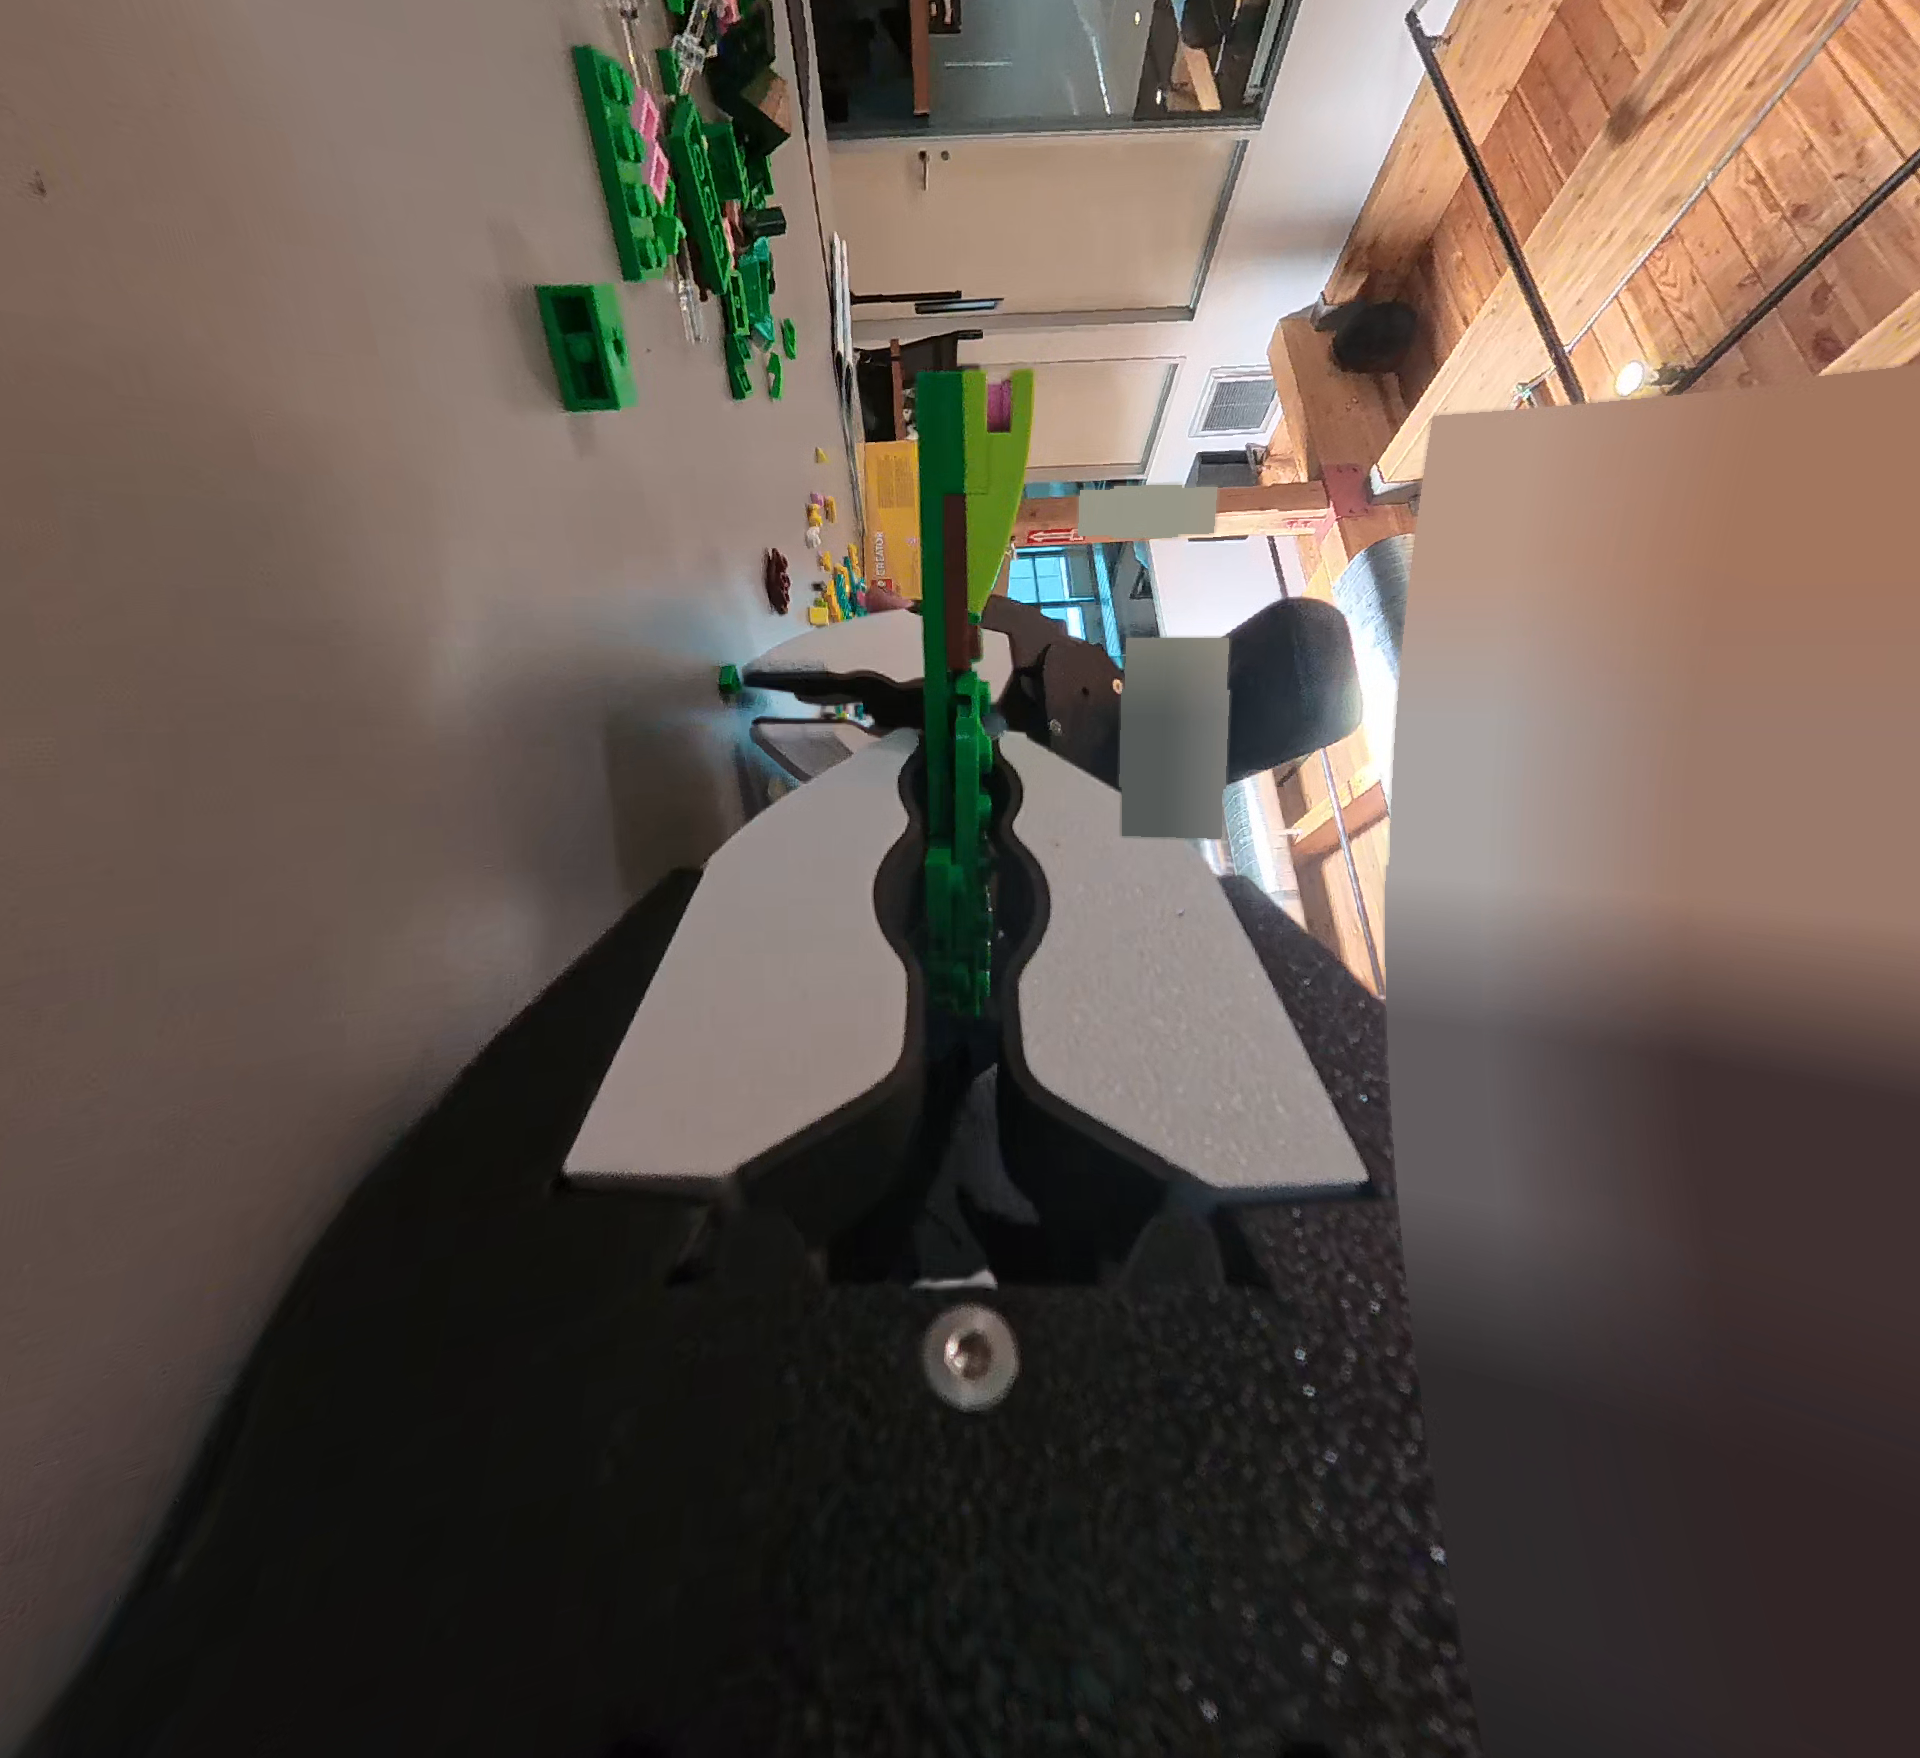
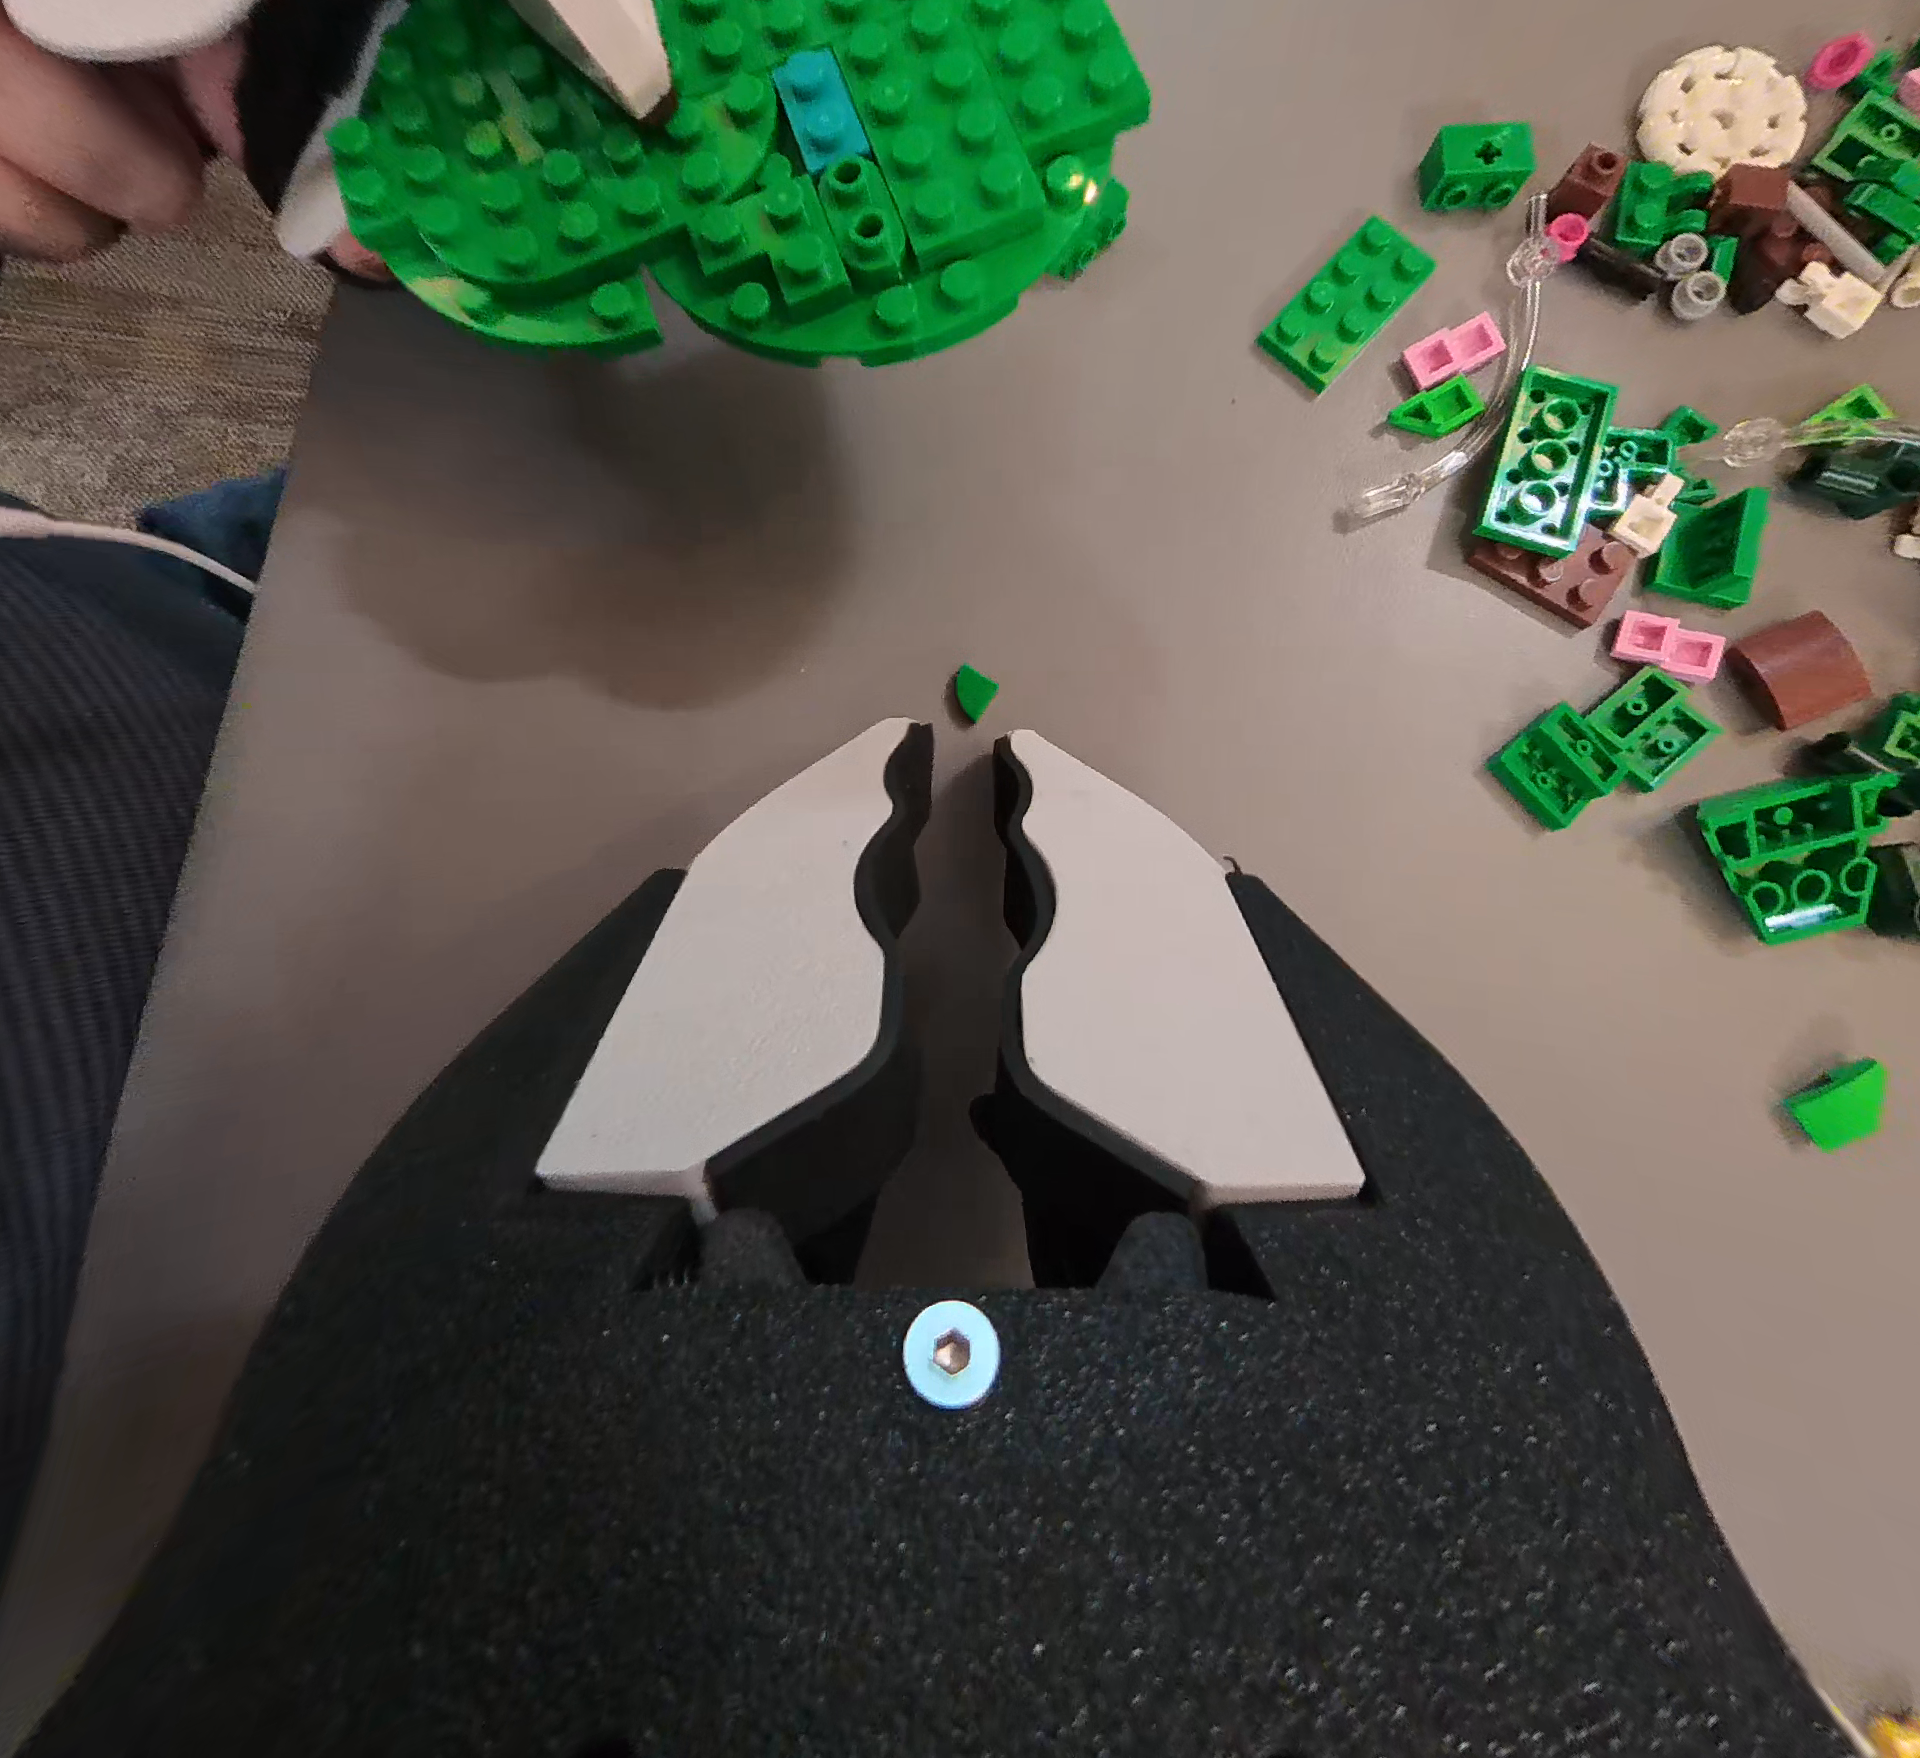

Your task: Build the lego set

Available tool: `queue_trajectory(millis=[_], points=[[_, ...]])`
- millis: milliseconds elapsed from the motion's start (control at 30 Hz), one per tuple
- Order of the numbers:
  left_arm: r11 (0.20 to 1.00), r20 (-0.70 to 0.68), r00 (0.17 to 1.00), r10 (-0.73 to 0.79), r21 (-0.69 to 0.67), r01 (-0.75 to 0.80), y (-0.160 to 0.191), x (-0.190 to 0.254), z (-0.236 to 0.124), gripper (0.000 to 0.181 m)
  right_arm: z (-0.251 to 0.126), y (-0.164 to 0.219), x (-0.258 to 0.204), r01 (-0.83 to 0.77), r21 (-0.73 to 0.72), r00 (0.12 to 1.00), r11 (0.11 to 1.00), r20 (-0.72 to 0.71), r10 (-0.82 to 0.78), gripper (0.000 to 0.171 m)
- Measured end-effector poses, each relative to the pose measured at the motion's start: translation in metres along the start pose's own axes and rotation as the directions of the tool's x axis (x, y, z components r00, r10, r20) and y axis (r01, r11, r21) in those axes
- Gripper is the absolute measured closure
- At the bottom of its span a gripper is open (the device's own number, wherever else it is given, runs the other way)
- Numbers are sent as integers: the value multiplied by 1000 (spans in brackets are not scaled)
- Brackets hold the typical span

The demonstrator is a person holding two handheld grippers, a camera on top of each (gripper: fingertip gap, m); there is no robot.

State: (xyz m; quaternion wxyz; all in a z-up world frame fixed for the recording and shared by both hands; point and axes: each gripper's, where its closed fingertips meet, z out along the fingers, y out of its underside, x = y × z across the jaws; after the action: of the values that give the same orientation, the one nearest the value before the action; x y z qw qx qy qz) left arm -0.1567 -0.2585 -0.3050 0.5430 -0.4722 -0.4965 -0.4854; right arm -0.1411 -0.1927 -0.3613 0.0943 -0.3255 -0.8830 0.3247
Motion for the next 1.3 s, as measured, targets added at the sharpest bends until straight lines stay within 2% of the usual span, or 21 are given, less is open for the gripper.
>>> queue_trajectory(millis=[333,433,633,967,1300], points=[[999,31,999,-13,-39,14,0,-2,-2,173,4,-2,4,79,-17,995,997,61,-77,166],[999,37,999,-24,-37,25,0,-5,-1,173,2,0,12,109,-31,994,994,32,-108,168],[998,39,999,-38,-42,39,1,-6,2,173,0,-6,3,86,48,987,995,135,-91,164],[996,55,997,-52,-72,56,4,-7,5,173,8,-8,0,135,50,978,990,156,-142,165],[989,103,992,-79,-115,91,-2,-13,-4,173,7,-14,1,257,90,949,962,166,-269,171]])
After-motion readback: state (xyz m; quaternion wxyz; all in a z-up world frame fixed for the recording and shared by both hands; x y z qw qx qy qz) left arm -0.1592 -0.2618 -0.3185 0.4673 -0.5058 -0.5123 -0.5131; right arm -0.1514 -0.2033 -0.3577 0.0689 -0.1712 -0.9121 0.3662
